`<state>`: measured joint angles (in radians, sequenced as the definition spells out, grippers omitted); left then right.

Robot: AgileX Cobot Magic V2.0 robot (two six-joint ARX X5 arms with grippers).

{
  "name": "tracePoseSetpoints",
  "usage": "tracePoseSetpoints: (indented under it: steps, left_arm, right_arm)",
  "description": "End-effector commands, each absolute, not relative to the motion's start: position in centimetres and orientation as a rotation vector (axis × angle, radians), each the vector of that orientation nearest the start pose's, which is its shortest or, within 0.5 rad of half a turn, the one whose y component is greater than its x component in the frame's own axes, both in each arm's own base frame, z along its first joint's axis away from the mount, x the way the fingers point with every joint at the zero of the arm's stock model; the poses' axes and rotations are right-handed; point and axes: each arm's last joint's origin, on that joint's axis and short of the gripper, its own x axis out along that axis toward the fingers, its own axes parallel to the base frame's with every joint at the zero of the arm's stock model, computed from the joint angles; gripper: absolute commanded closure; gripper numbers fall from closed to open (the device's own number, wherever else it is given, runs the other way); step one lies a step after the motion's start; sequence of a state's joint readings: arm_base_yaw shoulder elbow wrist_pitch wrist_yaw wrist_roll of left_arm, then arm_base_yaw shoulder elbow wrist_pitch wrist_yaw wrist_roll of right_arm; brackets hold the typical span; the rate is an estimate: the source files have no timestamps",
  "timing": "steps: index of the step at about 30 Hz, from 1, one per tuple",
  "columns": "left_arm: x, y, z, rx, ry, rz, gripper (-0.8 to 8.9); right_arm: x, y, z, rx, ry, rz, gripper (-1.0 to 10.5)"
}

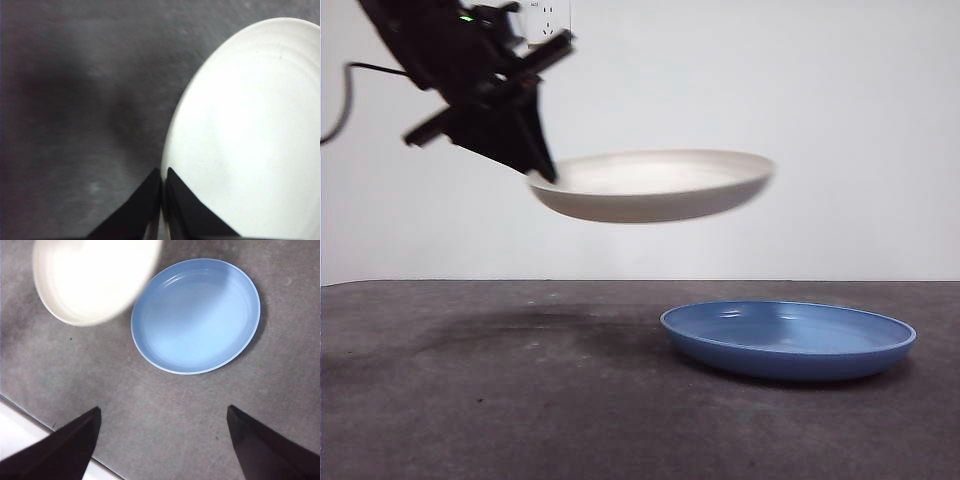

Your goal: Pick up the white plate, put it on the blue plate, put it on desk

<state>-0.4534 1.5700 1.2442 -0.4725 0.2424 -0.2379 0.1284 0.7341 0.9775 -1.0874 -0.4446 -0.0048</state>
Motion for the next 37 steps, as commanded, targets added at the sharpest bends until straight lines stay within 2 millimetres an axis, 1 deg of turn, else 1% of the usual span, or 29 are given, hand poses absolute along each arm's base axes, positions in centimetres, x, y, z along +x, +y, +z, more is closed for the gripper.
tracePoseSetpoints:
  steps: [1, 9, 13, 17, 20, 23, 33, 37]
  left_arm:
    - [31.1, -17.4, 26.7, -0.152, 0.915, -0.575, 8.03]
    - [33.5, -22.6, 24.3, -0.128, 0.981, -0.627, 8.03]
    - [34.6, -24.6, 23.1, -0.102, 1.024, -0.633, 8.03]
    - [35.3, -26.1, 21.7, -0.082, 1.062, -0.636, 8.03]
    - [35.6, -26.7, 20.9, -0.066, 1.081, -0.626, 8.03]
    - [35.6, -26.8, 20.3, -0.058, 1.093, -0.615, 8.03]
    - [35.5, -27.2, 20.0, -0.033, 1.092, -0.634, 8.01]
    - [35.1, -27.7, 19.7, -0.011, 1.098, -0.651, 7.75]
  right_arm:
    - [10.7, 2.7, 33.3, 0.143, 0.822, 0.536, 5.4]
    - [9.9, 2.6, 33.6, 0.144, 0.790, 0.536, 5.4]
    - [9.6, 2.5, 33.7, 0.147, 0.780, 0.536, 5.4]
    - [9.6, 2.5, 33.7, 0.147, 0.780, 0.536, 5.4]
    - [9.6, 2.5, 33.7, 0.147, 0.780, 0.536, 5.4]
    - [9.6, 2.5, 33.7, 0.147, 0.780, 0.536, 5.4]
    - [9.6, 2.5, 33.7, 0.146, 0.780, 0.536, 5.4]
    - [9.6, 2.5, 33.7, 0.147, 0.780, 0.536, 5.4]
